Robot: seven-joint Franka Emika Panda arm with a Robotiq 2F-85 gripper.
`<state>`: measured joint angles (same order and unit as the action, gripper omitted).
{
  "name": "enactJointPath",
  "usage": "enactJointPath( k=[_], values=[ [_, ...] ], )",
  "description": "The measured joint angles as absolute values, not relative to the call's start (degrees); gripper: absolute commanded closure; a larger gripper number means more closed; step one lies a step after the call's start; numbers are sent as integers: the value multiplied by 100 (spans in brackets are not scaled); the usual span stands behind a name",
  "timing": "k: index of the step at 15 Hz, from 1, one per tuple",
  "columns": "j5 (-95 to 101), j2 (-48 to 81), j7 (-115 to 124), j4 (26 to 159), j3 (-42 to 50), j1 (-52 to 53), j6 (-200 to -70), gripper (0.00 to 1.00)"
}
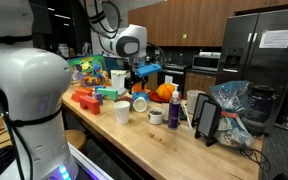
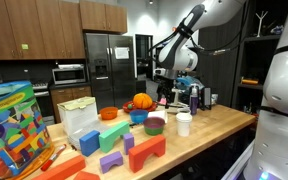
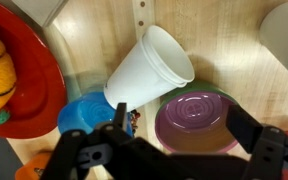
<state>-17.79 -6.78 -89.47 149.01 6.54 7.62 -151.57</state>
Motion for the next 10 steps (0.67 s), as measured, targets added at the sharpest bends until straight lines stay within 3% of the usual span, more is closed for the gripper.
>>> enactJointPath(
  k=[10],
  values=[
    [-1715,-411,-9000,15022,522,594,-15826,0]
  ],
)
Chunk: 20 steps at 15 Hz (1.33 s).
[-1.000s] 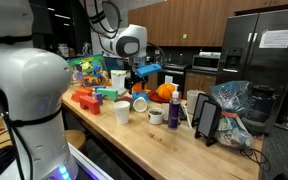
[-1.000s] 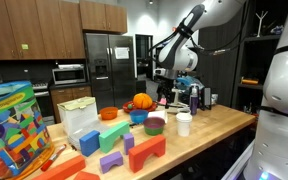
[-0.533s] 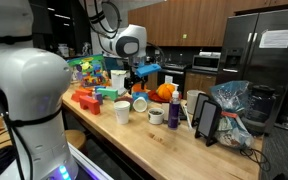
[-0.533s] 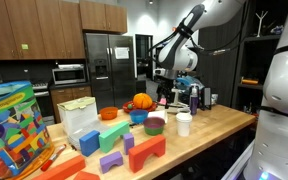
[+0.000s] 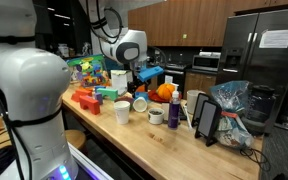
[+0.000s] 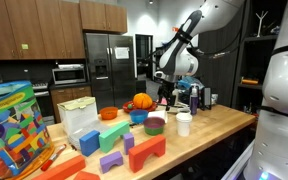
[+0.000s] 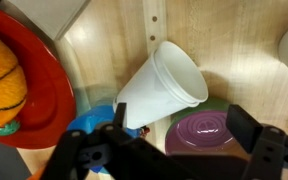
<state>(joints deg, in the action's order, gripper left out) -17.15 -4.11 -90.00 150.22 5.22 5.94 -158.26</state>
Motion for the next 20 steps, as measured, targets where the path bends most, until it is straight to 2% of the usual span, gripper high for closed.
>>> enactJointPath(
  k=[7,20],
  values=[
    [-2496,-374,-10028,15329,548,610,-16618,0],
    [-5733,-323,-13267,15295,611,703,-16602,0]
  ],
)
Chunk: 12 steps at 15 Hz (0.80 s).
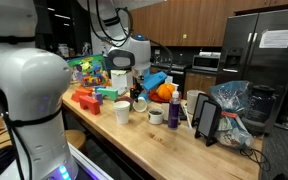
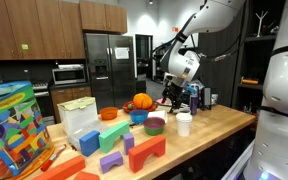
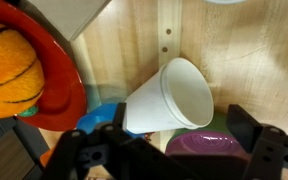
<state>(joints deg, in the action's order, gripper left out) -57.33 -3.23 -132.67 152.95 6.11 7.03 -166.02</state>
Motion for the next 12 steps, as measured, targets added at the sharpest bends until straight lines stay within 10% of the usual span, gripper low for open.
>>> enactJointPath(
  k=[12],
  values=[
    [-7356,-137,-14912,15046,649,686,-16242,0]
  ],
)
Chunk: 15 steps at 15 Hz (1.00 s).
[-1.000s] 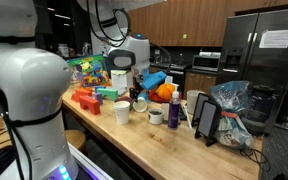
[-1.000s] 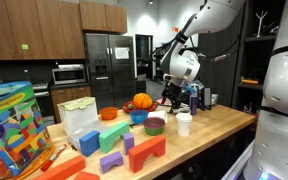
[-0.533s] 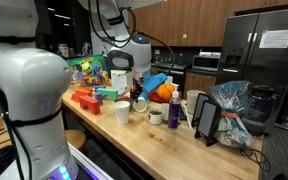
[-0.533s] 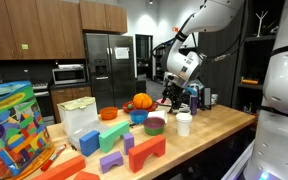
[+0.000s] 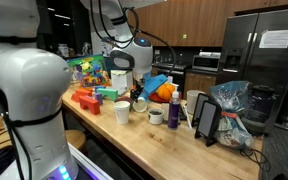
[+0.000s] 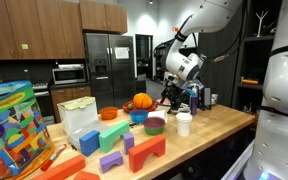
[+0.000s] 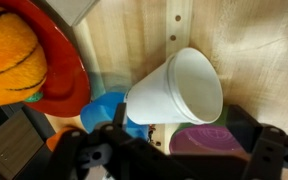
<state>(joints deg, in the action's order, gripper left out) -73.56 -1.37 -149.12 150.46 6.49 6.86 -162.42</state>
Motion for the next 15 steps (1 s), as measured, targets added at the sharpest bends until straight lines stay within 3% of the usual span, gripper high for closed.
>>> enactJointPath(
  k=[15],
  values=[
    [-7272,267,-14912,14897,652,687,-16180,0]
  ],
)
